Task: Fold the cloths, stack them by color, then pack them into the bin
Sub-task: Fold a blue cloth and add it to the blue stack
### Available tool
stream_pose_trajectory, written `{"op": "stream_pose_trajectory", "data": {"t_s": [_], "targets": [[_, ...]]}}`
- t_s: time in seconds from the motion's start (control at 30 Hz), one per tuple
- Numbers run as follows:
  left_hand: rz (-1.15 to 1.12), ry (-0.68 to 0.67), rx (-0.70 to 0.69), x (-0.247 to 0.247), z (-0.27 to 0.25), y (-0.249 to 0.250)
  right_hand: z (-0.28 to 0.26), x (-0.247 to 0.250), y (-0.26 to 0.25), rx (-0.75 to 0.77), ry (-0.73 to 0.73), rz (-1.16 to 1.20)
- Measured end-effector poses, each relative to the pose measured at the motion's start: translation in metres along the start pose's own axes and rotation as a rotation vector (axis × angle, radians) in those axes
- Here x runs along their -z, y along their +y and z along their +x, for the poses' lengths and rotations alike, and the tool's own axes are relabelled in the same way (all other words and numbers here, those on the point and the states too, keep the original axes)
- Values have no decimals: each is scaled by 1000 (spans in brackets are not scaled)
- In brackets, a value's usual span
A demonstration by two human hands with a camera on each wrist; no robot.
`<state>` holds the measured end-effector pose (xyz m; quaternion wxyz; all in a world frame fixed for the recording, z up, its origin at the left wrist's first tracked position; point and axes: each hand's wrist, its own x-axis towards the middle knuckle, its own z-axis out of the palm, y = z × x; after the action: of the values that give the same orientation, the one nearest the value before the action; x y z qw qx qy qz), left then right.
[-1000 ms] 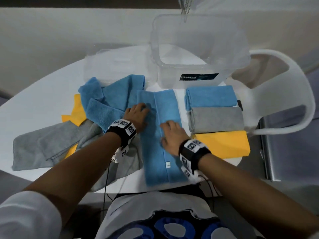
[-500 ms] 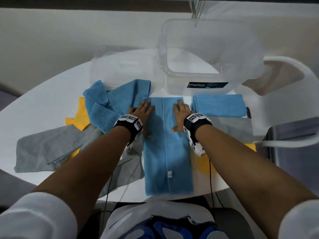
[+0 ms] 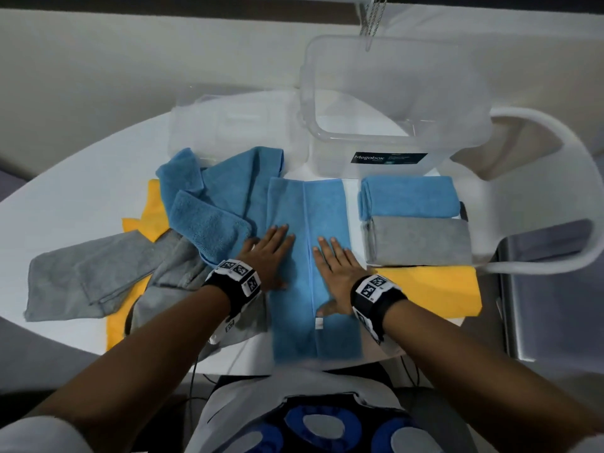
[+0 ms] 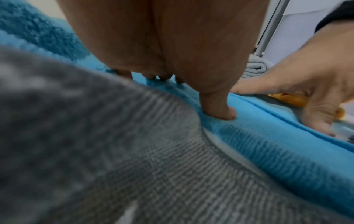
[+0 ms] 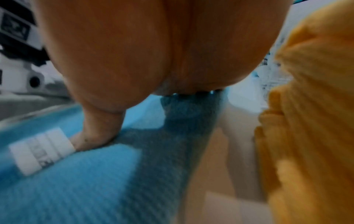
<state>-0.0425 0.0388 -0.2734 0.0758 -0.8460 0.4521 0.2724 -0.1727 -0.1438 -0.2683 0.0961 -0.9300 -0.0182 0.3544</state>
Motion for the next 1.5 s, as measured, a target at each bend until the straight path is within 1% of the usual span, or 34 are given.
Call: {"op": "stream_pose_trajectory", "data": {"t_s": [0.07, 0.13, 0.2, 0.27, 0.33, 0.37, 0.4, 0.43, 0.47, 0.5, 0.6, 0.7, 0.73, 0.83, 0.9, 0.97, 1.0, 1.1, 1.17, 1.23, 1.3, 1.37, 1.43, 1.5], "targets": [[1, -14, 0, 1, 0, 0, 1, -2, 0, -5, 14, -10], [21, 5, 4, 4, -4, 3, -1, 0, -2, -7, 25, -11], [22, 56, 11, 7, -14, 8, -11, 3, -5, 18, 70, -17], [-24, 120, -35, 6, -30, 12, -27, 1, -7, 88, 154, 10], [-41, 236, -173, -3, -48, 15, -48, -7, -8, 170, 220, 79], [-54, 286, -265, -11, -55, 17, -56, -12, -9, 208, 235, 106], [-91, 309, -371, -19, -62, 19, -63, -17, -8, 238, 234, 127], [-149, 285, -464, -28, -68, 22, -69, -23, -8, 256, 219, 147], [-192, 239, -516, -35, -73, 24, -73, -27, -8, 267, 197, 157], [-215, 200, -535, -40, -77, 25, -75, -31, -7, 273, 168, 151], [-183, 43, -477, -47, -87, 29, -82, -41, -7, 258, 107, 103], [-64, -81, -414, -47, -96, 32, -90, -45, -11, 225, 65, 62], [-44, -72, -403, -46, -99, 34, -93, -46, -13, 214, 50, 47], [-30, 40, -393, -49, -103, 36, -94, -51, -18, 191, 55, -7], [-90, 103, -379, -53, -104, 34, -92, -52, -18, 199, 67, -9], [-208, 130, -342, -53, -107, 35, -89, -49, -17, 218, 84, 26], [-278, 133, -307, -51, -108, 36, -88, -46, -16, 227, 91, 48], [-446, 87, -164, -42, -110, 36, -86, -39, -14, 222, 122, 149], [-536, 78, -98, -42, -108, 34, -87, -39, -12, 205, 109, 161], [-566, 82, -64, -45, -107, 31, -90, -43, -9, 200, 37, 138], [-588, 84, -45, -46, -107, 30, -93, -52, -6, 218, 10, 69], [-650, 80, -28, -49, -105, 29, -94, -59, -7, 210, 56, 39], [-705, 87, -7, -54, -103, 25, -93, -60, -8, 206, 125, 90], [-773, 89, -4, -57, -103, 22, -92, -56, -9, 217, 155, 150]]}}
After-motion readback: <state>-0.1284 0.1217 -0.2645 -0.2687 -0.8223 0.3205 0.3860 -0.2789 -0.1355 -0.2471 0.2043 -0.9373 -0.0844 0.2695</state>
